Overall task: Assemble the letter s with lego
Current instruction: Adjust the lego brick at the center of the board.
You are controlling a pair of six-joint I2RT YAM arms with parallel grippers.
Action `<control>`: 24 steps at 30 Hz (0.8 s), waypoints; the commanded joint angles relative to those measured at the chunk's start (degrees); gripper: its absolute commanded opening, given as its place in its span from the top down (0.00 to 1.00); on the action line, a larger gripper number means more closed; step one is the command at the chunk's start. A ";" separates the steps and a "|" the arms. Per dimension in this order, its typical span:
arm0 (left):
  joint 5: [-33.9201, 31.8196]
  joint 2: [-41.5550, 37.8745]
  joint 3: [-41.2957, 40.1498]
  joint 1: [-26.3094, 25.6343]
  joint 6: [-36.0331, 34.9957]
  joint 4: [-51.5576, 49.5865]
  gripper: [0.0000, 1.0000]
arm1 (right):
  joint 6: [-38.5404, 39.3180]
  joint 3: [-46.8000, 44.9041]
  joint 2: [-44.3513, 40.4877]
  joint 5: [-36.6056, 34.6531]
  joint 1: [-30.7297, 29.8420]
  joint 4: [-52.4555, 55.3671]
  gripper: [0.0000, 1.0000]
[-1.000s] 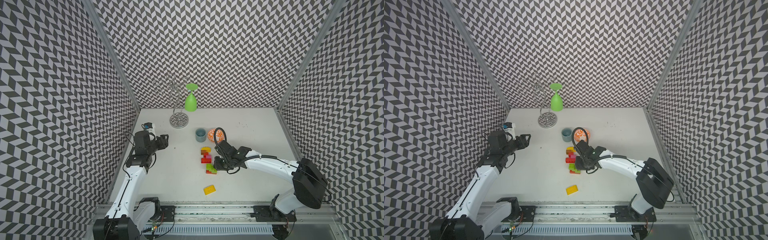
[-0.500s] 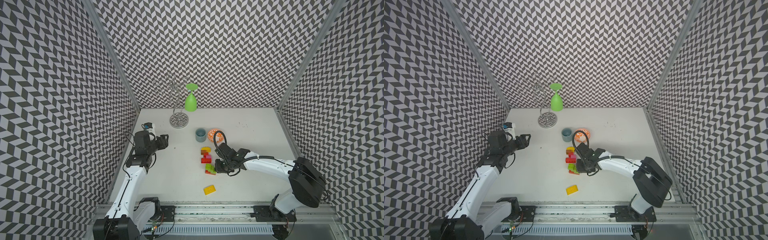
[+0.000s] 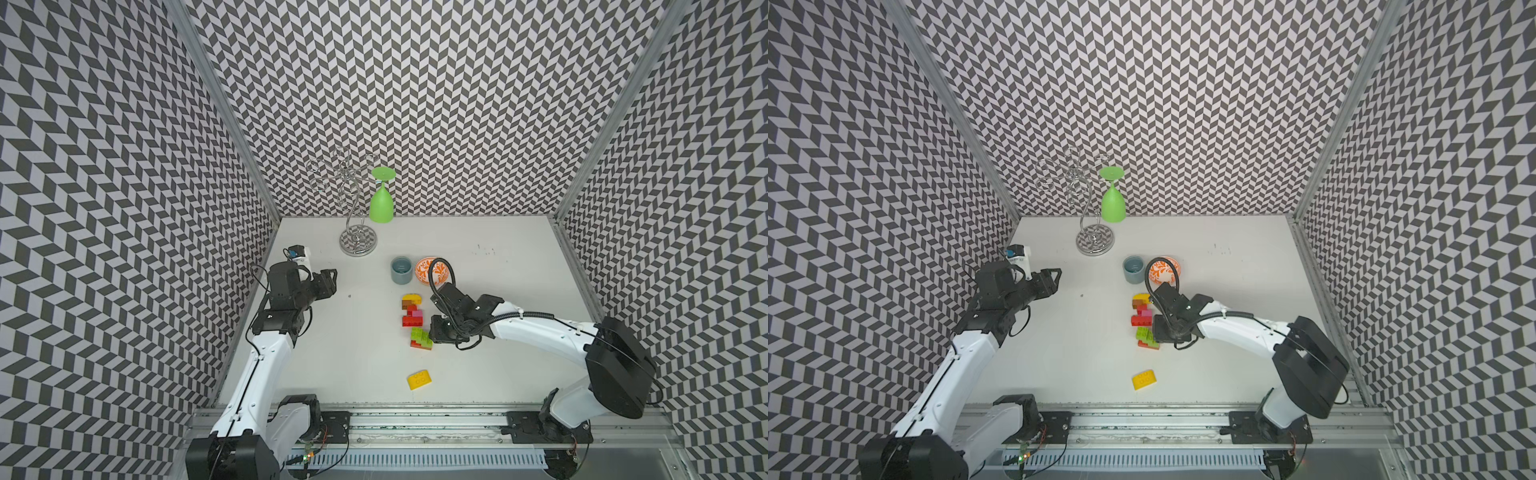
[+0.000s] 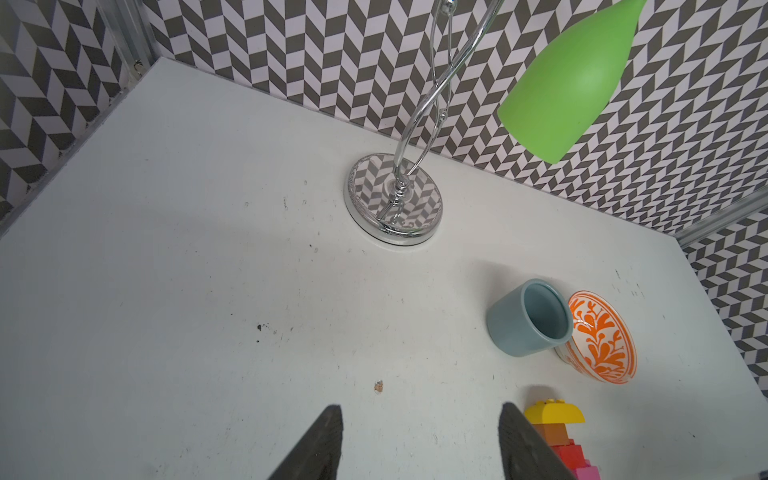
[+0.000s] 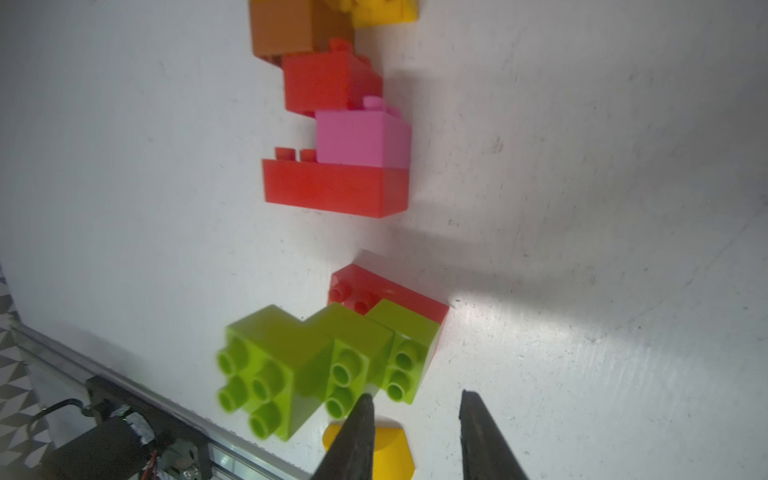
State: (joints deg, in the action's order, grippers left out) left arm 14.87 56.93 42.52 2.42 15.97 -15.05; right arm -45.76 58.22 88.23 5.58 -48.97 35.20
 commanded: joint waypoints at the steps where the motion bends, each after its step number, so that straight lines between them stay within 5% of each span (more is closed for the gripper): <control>1: 0.14 -0.68 -0.44 0.24 -0.26 0.76 0.39 | -1.70 2.27 -1.93 -1.20 -0.15 0.00 0.64; 24: 0.03 -0.66 -0.43 0.22 -0.40 0.71 0.39 | -0.91 1.29 2.99 1.86 -0.95 -2.56 0.64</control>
State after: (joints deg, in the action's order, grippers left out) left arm 14.85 56.93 42.52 2.42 15.97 -15.05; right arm -46.52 60.05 90.48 7.35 -49.39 34.24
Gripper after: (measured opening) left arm 0.614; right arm 0.357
